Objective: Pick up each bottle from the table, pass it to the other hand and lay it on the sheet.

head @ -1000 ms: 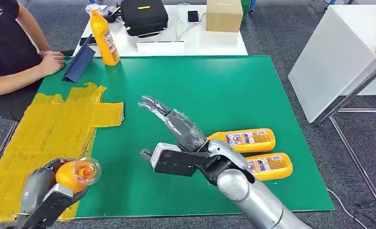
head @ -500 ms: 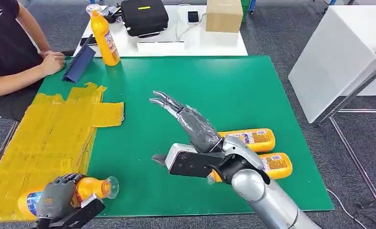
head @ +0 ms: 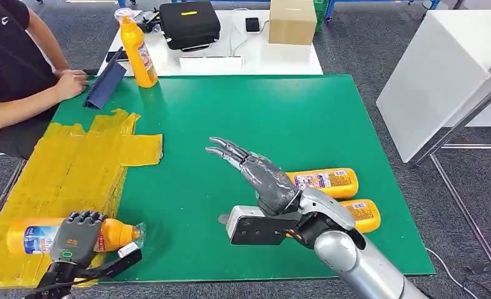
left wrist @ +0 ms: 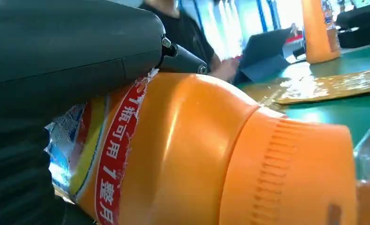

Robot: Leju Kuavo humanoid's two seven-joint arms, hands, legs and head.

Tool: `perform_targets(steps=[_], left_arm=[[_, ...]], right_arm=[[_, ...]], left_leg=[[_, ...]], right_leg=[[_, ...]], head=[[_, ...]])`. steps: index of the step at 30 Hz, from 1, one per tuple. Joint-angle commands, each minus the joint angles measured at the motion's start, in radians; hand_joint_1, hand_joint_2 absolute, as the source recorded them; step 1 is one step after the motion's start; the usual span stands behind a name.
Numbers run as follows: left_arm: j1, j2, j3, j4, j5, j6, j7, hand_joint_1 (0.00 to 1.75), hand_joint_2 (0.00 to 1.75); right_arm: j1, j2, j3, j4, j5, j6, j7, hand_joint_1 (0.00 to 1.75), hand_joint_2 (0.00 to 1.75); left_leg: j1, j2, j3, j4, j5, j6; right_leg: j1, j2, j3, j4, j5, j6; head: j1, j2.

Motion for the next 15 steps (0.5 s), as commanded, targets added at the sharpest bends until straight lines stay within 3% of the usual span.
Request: perform_targets(steps=[1, 4, 5, 6, 7, 8, 15], left_arm=[[-0.059, 0.053, -0.055, 0.195, -0.011, -0.022, 0.014, 1.75, 1.75], [-0.027, 0.06, -0.074, 0.155, -0.007, -0.099, 0.025, 1.73, 1.75], [-0.016, 0.066, -0.082, 0.144, 0.0, -0.115, 0.023, 0.12, 1.75], [-0.012, 0.072, -0.089, 0.144, 0.033, -0.177, 0.011, 0.0, 1.75], [-0.006, 0.087, -0.101, 0.137, 0.031, -0.2, 0.014, 0.0, 1.75], [-0.001, 0.091, -0.102, 0.138, 0.034, -0.203, 0.018, 0.0, 0.0], [0.012, 0.103, -0.118, 0.123, 0.096, -0.228, 0.013, 0.0, 0.0]], right_arm=[[0.018, -0.076, 0.018, -0.018, 0.011, -0.008, -0.003, 0.0, 1.75], [0.049, -0.112, -0.006, -0.044, 0.024, -0.014, -0.009, 0.0, 1.75], [0.059, -0.125, -0.017, -0.053, 0.027, -0.015, -0.014, 0.0, 1.75], [0.072, -0.133, -0.032, -0.062, 0.031, -0.017, -0.018, 0.0, 1.75], [0.083, -0.145, -0.047, -0.073, 0.034, -0.019, -0.021, 0.0, 1.75], [0.089, -0.155, -0.056, -0.078, 0.035, -0.019, -0.025, 0.0, 1.75], [0.177, -0.207, -0.171, -0.117, 0.052, -0.014, -0.051, 0.0, 1.75]], left_leg=[[-0.001, 0.0, 0.002, -0.002, 0.001, 0.0], [-0.001, 0.0, 0.003, -0.001, 0.0, 0.0], [-0.001, 0.0, 0.003, -0.001, 0.0, 0.0], [-0.001, 0.0, 0.004, -0.001, 0.0, 0.0], [-0.001, 0.0, 0.004, -0.001, 0.0, 0.0], [-0.001, 0.0, 0.005, -0.001, 0.0, 0.0], [-0.003, 0.001, 0.013, -0.001, -0.002, -0.001]], right_leg=[[-0.001, 0.0, 0.002, -0.001, 0.001, -0.001], [-0.001, 0.0, 0.003, -0.001, 0.0, -0.001], [-0.001, 0.0, 0.003, -0.001, 0.0, 0.0], [-0.001, 0.0, 0.004, -0.001, 0.0, 0.0], [-0.001, 0.001, 0.004, -0.001, 0.0, -0.001], [-0.001, 0.0, 0.005, 0.0, 0.0, -0.001], [-0.001, 0.002, 0.021, 0.0, 0.0, 0.0]], head=[[0.0, 0.0], [0.0, 0.0], [0.0, 0.0], [0.0, 0.0], [0.0, 0.0], [0.0, 0.0], [-0.001, 0.0]])
